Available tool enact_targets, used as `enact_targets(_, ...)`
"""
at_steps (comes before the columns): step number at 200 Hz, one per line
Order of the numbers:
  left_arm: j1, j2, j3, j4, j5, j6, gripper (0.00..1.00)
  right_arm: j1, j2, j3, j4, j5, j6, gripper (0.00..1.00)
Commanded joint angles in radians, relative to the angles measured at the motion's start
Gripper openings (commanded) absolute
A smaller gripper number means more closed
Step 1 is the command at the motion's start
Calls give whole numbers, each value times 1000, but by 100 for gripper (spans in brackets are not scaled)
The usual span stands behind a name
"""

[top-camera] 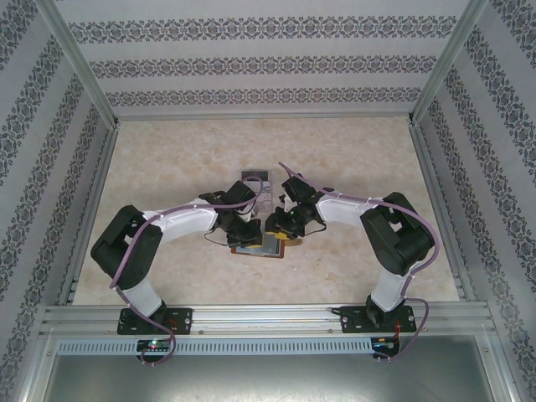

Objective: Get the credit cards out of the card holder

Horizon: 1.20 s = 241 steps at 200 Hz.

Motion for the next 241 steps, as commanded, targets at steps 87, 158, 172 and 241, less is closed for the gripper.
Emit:
enact_targets(87,12,38,-55,138,66,-51,33,12,11,15,5,-9,13,40)
enact_targets(158,12,19,-60,129,36,-57,11,11,-17,11,-5,-2,14,40)
enact_targets(172,13,8,-64,125,28,-60,9,11,-31,9,-9,1,16,40)
enact_targets(241,30,-41,-97,172,29,-95,6,7,-75,-18,-25,33,28,47)
